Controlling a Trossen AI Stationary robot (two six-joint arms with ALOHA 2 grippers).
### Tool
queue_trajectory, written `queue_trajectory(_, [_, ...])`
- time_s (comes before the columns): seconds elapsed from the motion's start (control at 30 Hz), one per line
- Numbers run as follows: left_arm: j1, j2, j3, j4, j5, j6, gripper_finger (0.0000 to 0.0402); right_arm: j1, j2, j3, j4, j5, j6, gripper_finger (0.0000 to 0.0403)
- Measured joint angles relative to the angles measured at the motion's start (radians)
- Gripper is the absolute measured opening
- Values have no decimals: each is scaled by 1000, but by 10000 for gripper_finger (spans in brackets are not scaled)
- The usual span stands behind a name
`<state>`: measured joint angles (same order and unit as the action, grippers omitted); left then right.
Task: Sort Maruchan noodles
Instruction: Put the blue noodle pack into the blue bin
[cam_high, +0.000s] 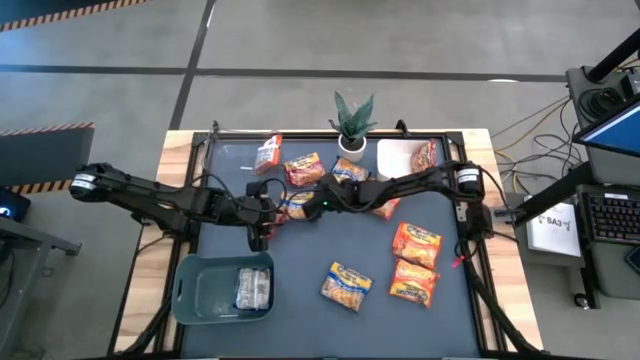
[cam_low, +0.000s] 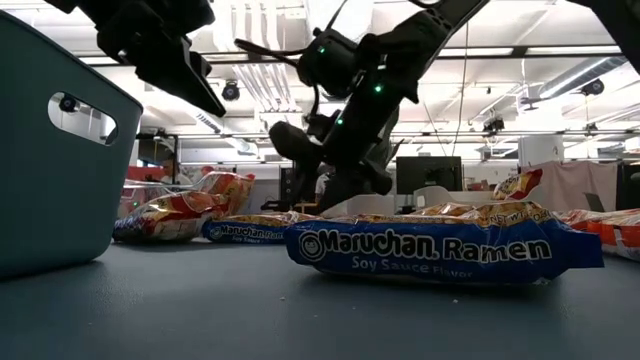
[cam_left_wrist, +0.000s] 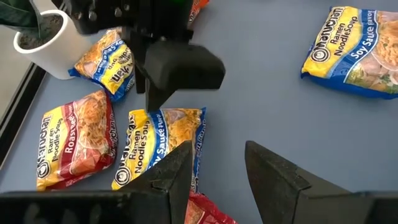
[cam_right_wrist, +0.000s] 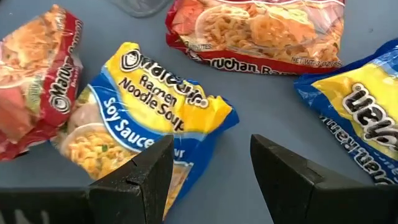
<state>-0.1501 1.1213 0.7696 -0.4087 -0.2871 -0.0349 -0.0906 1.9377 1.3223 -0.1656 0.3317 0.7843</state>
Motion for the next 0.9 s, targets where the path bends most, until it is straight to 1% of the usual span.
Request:
queue_trajectory(0.1, [0, 1, 0, 6, -1, 0, 131, 0, 21, 18, 2, 1, -15, 201])
queue_trajectory(0.3, [0, 6, 0, 9, -2, 0, 131, -4, 80, 29, 79, 6, -26, 200])
queue_trajectory(0.4, [0, 6, 0, 13, -2, 0, 131, -4, 91, 29, 109, 9, -27, 188])
queue_trajectory(0.5, [0, 6, 0, 15, -2, 0, 131, -3, 92, 29, 113, 7, -27, 150])
queue_trajectory(0.7, [0, 6, 0, 48, -3, 13, 131, 0, 85, 29, 113, 2, -50, 35])
queue_trajectory(0.73, [0, 6, 0, 60, -3, 16, 131, 2, 79, 29, 110, 2, -67, 22])
queue_trajectory(0.83, [0, 6, 0, 122, -3, 21, 131, 16, 58, 28, 85, 5, -98, 11])
queue_trajectory(0.9, [0, 6, 0, 161, -3, 23, 131, 27, 30, 27, 27, 6, -117, 9])
